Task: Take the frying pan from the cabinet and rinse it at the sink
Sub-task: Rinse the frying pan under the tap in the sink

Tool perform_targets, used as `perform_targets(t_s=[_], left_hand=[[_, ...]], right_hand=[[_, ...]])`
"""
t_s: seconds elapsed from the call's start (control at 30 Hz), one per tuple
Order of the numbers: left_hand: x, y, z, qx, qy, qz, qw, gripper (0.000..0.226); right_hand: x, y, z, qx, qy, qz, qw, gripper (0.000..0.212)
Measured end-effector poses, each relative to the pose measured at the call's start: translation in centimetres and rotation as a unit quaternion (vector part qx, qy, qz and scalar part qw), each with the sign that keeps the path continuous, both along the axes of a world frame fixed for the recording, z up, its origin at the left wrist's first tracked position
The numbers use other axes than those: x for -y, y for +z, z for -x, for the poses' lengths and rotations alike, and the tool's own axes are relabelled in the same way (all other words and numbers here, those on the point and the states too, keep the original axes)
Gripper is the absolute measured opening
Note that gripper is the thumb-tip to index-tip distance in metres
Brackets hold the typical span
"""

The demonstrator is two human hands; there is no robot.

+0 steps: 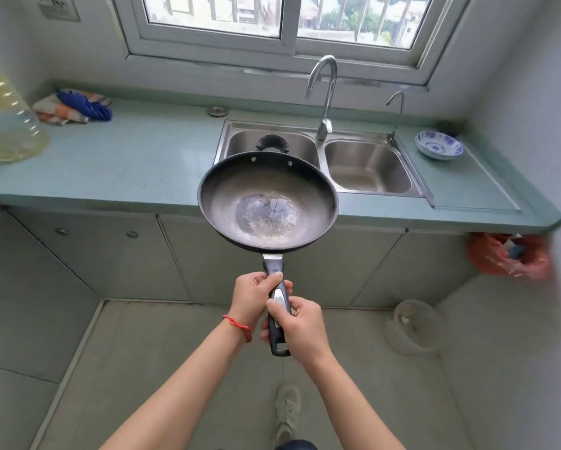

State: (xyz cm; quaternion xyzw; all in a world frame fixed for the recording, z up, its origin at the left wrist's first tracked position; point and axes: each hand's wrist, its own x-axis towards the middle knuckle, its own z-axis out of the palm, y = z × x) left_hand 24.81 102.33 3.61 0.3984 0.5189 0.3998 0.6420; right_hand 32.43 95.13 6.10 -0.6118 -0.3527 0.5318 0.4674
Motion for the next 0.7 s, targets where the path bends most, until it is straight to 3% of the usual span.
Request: perform_targets(t_s=[0.3, 0.7], left_hand=[[-13.0, 0.6, -6.9, 0.012, 0.043, 0.024, 0.999, 0.023], [-26.4, -1.0, -8.8, 0.019, 0.026, 0.061, 0.998, 0.024]], right_hand=[[-13.7, 0.7, -7.4, 0.020, 0.035, 0.008, 0.999, 0.020], [-27.0, -0.4, -8.9, 0.002, 0.023, 0.051, 0.998, 0.023]])
